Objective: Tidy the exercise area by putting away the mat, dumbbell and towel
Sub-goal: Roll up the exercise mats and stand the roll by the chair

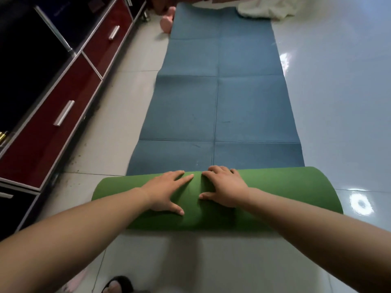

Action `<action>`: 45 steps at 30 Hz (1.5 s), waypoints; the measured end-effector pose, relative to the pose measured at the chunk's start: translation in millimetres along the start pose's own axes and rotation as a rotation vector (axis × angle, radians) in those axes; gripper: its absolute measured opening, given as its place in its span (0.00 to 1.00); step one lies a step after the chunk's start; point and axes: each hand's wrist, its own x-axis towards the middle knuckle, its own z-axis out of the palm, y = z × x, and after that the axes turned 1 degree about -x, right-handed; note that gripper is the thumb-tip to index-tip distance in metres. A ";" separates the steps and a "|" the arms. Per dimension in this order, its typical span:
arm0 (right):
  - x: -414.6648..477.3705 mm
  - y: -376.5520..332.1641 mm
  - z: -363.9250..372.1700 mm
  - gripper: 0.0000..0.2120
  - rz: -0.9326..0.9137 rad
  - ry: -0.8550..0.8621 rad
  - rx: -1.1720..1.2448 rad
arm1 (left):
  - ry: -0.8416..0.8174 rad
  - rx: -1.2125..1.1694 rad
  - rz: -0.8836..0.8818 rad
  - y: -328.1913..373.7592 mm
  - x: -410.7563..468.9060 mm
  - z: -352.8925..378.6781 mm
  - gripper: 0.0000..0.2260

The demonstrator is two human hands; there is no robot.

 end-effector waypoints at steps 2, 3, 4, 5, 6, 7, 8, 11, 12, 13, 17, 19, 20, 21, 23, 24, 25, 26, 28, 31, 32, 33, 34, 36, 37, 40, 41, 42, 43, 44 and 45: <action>-7.7 3.1 -2.0 0.35 -0.036 -0.001 -0.044 | 0.000 0.012 0.012 -1.7 3.7 -1.1 0.49; -12.6 5.0 -2.9 0.36 -0.051 -0.001 -0.070 | 0.001 0.010 0.017 -3.2 5.2 -1.8 0.49; -18.0 6.5 -4.0 0.37 -0.057 -0.001 -0.087 | 0.001 -0.003 0.021 -4.7 6.7 -3.0 0.49; -23.9 7.1 -4.6 0.38 -0.055 0.002 -0.096 | 0.002 -0.019 0.029 -6.3 7.8 -4.4 0.49; -29.2 6.6 -4.5 0.39 -0.046 0.007 -0.101 | 0.004 -0.030 0.039 -8.0 8.8 -6.0 0.49; -33.7 5.0 -3.8 0.40 -0.034 0.012 -0.107 | 0.004 -0.033 0.048 -9.9 9.9 -7.7 0.50; -37.4 3.3 -2.9 0.40 -0.016 0.018 -0.109 | 0.002 -0.034 0.054 -11.6 10.8 -9.0 0.50; -43.5 2.5 -1.2 0.40 0.041 0.034 -0.105 | 0.004 -0.038 0.061 -15.6 13.6 -9.6 0.49; -44.5 2.7 -1.9 0.41 0.045 0.030 -0.120 | 0.007 -0.034 0.065 -16.7 14.5 -9.4 0.49; -45.6 2.3 -2.6 0.42 0.045 0.020 -0.138 | 0.008 -0.029 0.067 -17.8 14.7 -9.4 0.49; -48.9 -5.6 1.1 0.49 0.076 -0.056 -0.197 | 0.022 -0.036 0.092 -23.1 16.5 -9.3 0.47; -49.5 -9.1 6.0 0.51 0.082 -0.091 -0.259 | 0.030 -0.052 0.104 -25.6 17.7 -7.5 0.46; -49.2 -9.0 7.0 0.51 0.079 -0.101 -0.293 | 0.031 -0.064 0.108 -25.9 18.4 -6.8 0.46; -48.1 -8.5 6.6 0.50 0.075 -0.107 -0.316 | 0.031 -0.080 0.112 -26.1 19.2 -6.8 0.45; -42.6 -6.4 2.1 0.49 0.078 -0.105 -0.324 | 0.037 -0.131 0.126 -27.4 22.5 -10.8 0.43; -38.8 -4.9 -1.5 0.48 0.084 -0.096 -0.316 | 0.046 -0.165 0.135 -28.1 24.3 -14.8 0.41; -34.1 -3.1 -5.5 0.46 0.091 -0.080 -0.303 | 0.063 -0.199 0.146 -29.1 25.6 -19.3 0.39; -29.5 -0.8 -9.7 0.45 0.097 -0.056 -0.289 | 0.088 -0.231 0.155 -30.1 26.6 -24.0 0.36; -20.1 4.9 -17.5 0.43 0.105 0.008 -0.265 | 0.147 -0.283 0.155 -30.3 26.8 -30.2 0.32; -6.3 12.0 -28.2 0.38 0.137 0.089 -0.219 | 0.206 -0.302 0.132 -24.4 22.4 -30.6 0.37; -1.7 14.1 -31.3 0.36 0.153 0.108 -0.201 | 0.220 -0.282 0.131 -22.4 21.6 -29.4 0.41; 2.6 16.0 -33.9 0.35 0.169 0.122 -0.184 | 0.235 -0.255 0.132 -21.6 21.6 -27.7 0.44; 6.3 17.7 -35.9 0.34 0.182 0.133 -0.169 | 0.249 -0.228 0.133 -21.8 22.3 -26.6 0.46; 11.7 20.0 -37.4 0.32 0.200 0.153 -0.144 | 0.260 -0.199 0.128 -24.7 25.7 -27.0 0.47; 13.4 20.5 -37.3 0.31 0.205 0.168 -0.131 | 0.256 -0.197 0.127 -26.2 28.1 -28.8 0.46; 13.5 20.1 -36.4 0.28 0.183 0.244 -0.089 | 0.242 -0.203 0.130 -29.1 35.9 -38.3 0.40; 13.0 19.9 -36.7 0.28 0.159 0.259 -0.085 | 0.236 -0.208 0.128 -30.5 38.4 -41.6 0.38; 12.1 20.4 -37.4 0.29 0.132 0.258 -0.090 | 0.229 -0.211 0.126 -31.8 40.8 -44.6 0.35; 11.3 21.7 -38.3 0.30 0.109 0.245 -0.099 | 0.222 -0.215 0.124 -33.1 42.6 -46.7 0.34; 10.3 23.5 -39.6 0.32 0.096 0.226 -0.104 | 0.217 -0.217 0.125 -33.9 43.6 -48.1 0.33; 9.8 25.5 -41.0 0.34 0.092 0.209 -0.106 | 0.216 -0.217 0.128 -34.5 44.3 -48.7 0.32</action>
